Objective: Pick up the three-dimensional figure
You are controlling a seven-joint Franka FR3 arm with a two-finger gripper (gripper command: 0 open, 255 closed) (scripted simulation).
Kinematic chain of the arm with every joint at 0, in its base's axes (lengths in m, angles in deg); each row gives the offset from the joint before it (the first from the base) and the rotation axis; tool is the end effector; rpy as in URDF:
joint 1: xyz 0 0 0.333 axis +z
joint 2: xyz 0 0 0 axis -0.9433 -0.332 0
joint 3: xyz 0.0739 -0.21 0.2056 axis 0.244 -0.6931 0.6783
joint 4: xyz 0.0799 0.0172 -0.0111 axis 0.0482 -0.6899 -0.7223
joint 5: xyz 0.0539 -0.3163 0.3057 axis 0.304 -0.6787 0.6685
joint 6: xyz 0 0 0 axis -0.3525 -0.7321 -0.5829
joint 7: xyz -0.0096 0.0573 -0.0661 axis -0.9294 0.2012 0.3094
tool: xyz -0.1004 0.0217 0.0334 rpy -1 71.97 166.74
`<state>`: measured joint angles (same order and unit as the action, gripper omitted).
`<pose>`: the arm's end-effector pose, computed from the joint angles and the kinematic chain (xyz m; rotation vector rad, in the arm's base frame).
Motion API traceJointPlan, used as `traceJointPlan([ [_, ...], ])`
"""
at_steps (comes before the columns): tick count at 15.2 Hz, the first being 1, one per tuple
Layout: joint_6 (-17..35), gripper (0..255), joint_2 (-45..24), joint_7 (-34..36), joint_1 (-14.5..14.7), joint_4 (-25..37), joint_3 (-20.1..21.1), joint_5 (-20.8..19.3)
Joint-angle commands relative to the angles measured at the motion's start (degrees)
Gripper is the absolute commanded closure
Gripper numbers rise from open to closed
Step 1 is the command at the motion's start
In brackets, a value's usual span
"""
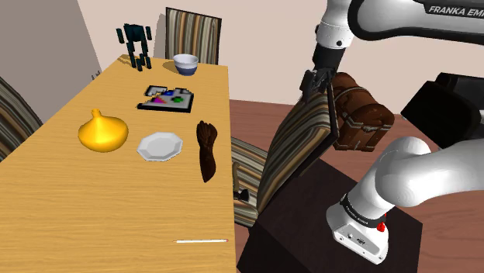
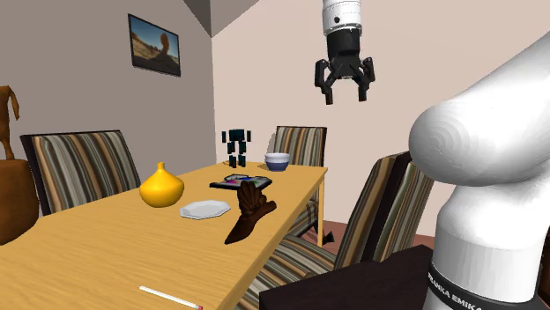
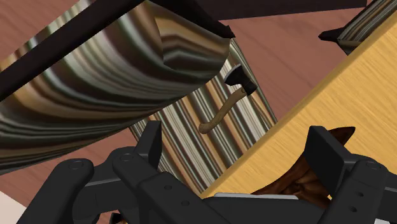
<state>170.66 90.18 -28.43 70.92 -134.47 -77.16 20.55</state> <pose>0.3788 0.0113 0.5430 3.0347 -0.1810 -0.0459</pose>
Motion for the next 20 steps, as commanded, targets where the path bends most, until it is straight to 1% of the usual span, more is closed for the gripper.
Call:
traceJointPlan([
  [1, 0.00, 0, 0.00, 0.00, 0.00, 0.00, 0.00, 0.00],
  [5, 4.85, 0, -7.94, 5.56, 0.02, 1.72, 2.68, 2.24],
  [10, 10.17, 0, -18.77, 12.16, -0.13, 5.70, 5.59, 4.08],
  [15, 14.30, 0, -30.20, 18.49, -0.24, 11.61, 7.83, 4.75],
  [20, 16.97, 0, -41.95, 24.51, 0.02, 19.38, 9.18, 4.48],
])
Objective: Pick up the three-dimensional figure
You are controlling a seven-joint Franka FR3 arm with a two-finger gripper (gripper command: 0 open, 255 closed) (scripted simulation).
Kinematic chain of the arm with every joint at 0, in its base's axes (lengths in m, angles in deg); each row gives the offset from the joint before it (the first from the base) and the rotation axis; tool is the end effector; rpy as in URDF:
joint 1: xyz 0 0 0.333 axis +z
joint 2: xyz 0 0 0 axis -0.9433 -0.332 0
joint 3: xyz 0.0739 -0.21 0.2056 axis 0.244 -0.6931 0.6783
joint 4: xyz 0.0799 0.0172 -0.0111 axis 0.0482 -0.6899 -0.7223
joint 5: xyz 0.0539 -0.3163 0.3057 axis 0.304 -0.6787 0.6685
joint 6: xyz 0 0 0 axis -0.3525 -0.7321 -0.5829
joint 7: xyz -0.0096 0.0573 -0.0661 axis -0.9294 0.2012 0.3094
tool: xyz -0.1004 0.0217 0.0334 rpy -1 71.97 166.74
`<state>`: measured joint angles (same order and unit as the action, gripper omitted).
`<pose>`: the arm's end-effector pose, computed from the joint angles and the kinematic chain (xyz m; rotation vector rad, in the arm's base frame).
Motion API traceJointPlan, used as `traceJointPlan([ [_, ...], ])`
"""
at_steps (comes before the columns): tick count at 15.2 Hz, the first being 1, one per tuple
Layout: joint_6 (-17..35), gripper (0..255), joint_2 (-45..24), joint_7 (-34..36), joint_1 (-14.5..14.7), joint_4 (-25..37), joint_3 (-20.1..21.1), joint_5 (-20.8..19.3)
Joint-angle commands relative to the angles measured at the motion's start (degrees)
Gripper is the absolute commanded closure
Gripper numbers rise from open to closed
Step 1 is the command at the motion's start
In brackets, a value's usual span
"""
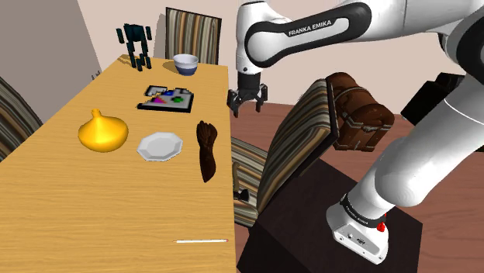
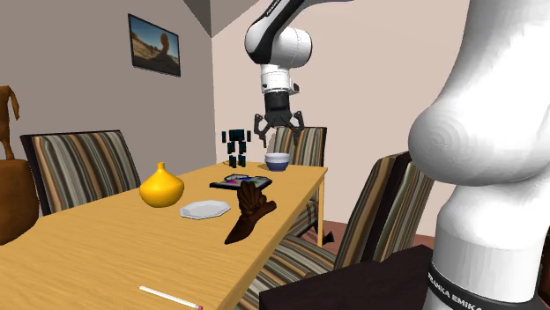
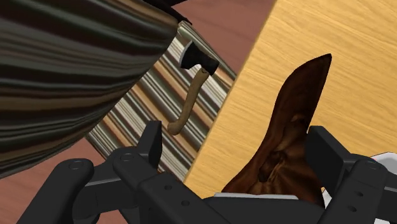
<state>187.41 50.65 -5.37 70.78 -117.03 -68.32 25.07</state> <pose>0.5514 0.1110 0.3950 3.0307 -0.5639 -0.1893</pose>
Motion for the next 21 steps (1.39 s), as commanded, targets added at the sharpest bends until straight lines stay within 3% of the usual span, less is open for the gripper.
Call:
traceJointPlan([
  [1, 0.56, 0, -4.79, 2.60, 0.29, 3.72, 0.48, -0.17],
  [10, 0.58, 0, -26.55, 11.52, 2.35, 23.51, 0.22, -1.23],
  [18, -5.12, 0, -47.91, 17.18, 4.92, 49.41, -1.20, -1.07],
  [21, -3.45, 0, -48.87, 17.08, 4.96, 48.70, -1.30, -1.15],
])
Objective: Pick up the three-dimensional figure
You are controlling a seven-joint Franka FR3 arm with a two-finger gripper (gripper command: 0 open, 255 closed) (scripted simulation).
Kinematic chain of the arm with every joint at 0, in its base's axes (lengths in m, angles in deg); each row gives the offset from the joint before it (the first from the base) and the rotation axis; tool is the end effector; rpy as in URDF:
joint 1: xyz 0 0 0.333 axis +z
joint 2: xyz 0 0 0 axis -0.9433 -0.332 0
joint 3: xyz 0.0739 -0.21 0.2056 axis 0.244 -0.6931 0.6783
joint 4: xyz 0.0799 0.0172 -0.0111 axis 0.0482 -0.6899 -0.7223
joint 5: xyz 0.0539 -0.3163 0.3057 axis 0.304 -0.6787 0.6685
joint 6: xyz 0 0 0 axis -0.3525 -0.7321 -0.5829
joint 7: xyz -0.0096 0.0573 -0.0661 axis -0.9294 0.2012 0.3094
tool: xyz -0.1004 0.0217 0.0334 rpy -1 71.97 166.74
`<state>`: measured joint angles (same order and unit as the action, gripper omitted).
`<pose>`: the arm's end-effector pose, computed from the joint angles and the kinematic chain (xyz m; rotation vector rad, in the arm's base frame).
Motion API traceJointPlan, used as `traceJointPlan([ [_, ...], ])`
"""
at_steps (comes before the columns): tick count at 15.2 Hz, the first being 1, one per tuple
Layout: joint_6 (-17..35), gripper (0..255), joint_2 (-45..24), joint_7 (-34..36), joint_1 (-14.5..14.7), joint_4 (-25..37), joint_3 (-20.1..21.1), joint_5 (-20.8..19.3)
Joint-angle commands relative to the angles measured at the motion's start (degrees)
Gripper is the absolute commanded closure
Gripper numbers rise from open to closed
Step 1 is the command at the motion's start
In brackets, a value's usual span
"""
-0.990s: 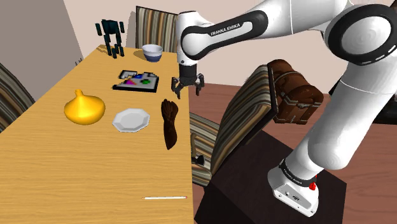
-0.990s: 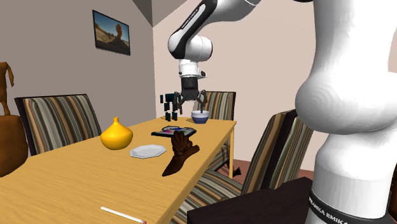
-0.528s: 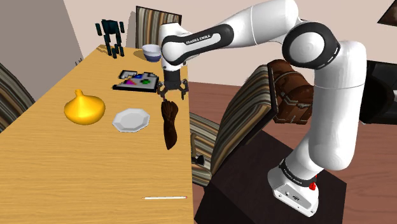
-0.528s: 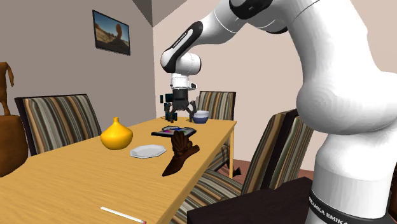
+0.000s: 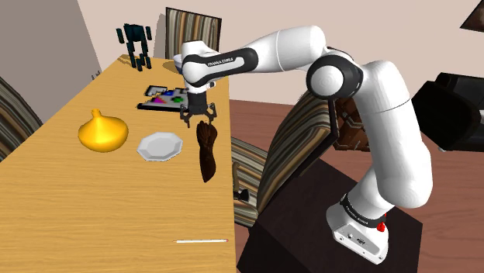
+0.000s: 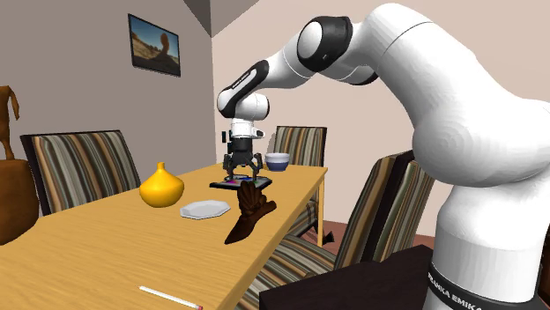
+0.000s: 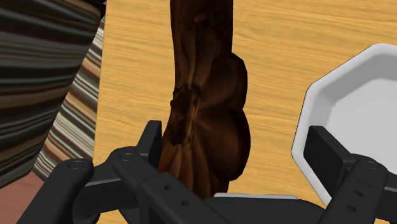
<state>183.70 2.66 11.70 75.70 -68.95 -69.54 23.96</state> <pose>0.7436 0.1697 0.2486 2.9679 -0.9680 -0.3408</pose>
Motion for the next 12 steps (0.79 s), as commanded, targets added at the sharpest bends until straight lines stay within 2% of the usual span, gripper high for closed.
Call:
traceJointPlan([
  [1, 0.80, 0, -1.22, -0.02, 0.05, 0.42, -0.11, -0.08],
  [6, 2.68, 0, -2.53, -0.12, 0.11, -0.16, -0.22, -0.19],
  [7, 2.78, 255, -2.45, -0.14, 0.09, -0.34, -0.22, -0.19],
  [12, 2.84, 255, -2.42, -0.12, 0.09, -0.43, -0.22, -0.18],
])
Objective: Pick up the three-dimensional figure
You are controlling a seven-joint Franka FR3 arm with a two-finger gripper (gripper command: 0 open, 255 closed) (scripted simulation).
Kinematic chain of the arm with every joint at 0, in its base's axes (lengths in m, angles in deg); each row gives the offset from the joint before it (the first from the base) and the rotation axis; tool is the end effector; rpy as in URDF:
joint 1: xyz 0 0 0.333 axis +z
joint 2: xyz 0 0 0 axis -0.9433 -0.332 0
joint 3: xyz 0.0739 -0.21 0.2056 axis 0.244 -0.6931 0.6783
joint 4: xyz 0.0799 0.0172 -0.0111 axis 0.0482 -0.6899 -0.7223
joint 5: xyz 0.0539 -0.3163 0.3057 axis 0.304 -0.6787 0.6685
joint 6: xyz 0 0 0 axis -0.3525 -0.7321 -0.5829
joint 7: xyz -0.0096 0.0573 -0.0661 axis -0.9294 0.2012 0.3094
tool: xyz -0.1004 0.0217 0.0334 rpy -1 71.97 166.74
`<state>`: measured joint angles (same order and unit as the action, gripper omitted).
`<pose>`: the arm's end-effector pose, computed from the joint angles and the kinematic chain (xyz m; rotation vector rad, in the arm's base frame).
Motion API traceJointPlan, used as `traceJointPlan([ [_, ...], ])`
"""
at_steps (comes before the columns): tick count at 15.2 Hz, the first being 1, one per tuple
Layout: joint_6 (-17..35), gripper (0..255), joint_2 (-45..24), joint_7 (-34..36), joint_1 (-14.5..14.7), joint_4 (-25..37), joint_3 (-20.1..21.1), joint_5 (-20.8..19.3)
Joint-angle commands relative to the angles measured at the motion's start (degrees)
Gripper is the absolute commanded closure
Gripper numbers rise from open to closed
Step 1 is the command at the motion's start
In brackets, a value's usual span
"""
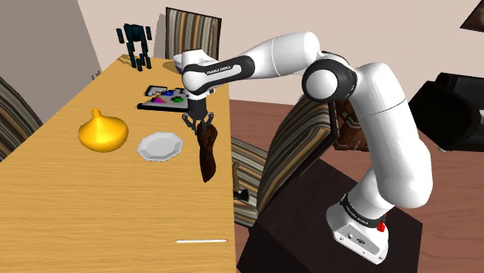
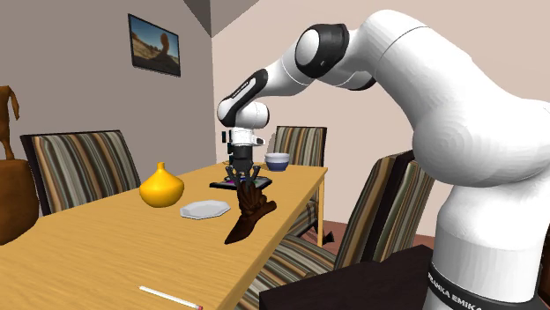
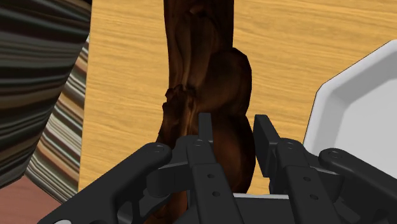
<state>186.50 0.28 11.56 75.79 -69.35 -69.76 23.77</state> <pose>0.7438 0.1690 0.2167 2.9676 -0.9706 -0.3402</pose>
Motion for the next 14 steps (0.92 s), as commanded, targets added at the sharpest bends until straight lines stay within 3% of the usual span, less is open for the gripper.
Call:
traceJointPlan([
  [1, 0.02, 255, -0.05, 0.02, 0.01, -0.01, 0.00, 0.01],
  [14, -5.61, 255, 3.16, 0.32, -0.09, 2.44, 0.28, 0.32],
])
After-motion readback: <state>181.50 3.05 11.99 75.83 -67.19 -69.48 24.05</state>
